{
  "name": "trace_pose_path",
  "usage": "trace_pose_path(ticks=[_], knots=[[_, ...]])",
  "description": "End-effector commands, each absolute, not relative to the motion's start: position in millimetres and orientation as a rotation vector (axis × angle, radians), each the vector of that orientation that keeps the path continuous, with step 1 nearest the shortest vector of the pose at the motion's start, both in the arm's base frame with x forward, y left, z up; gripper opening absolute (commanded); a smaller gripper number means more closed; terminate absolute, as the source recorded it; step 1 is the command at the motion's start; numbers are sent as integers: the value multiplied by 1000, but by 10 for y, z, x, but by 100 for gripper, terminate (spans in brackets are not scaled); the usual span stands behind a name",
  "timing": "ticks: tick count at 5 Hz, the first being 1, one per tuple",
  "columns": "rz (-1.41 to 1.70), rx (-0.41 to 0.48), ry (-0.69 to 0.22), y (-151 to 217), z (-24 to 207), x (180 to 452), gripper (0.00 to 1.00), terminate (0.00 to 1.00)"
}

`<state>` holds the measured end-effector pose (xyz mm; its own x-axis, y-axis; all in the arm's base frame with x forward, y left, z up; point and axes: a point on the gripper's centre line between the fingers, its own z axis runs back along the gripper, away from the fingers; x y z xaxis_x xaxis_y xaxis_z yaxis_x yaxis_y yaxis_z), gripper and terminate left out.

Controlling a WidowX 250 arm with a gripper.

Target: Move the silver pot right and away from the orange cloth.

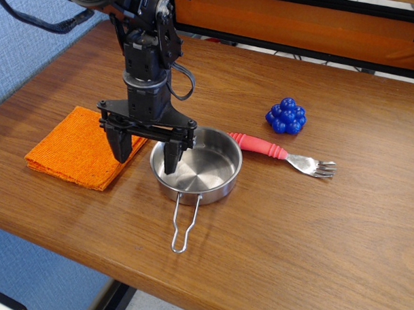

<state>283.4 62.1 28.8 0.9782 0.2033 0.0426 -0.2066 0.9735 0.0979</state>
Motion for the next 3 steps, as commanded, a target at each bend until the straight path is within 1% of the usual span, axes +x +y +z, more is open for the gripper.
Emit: trace_pose_path(ticks=[1,2,3], knots=[[184,88,-62,568,257,2908,100,0],[184,82,-66,538,225,2921,100,0],[173,61,-83,507,213,2927,0,0]])
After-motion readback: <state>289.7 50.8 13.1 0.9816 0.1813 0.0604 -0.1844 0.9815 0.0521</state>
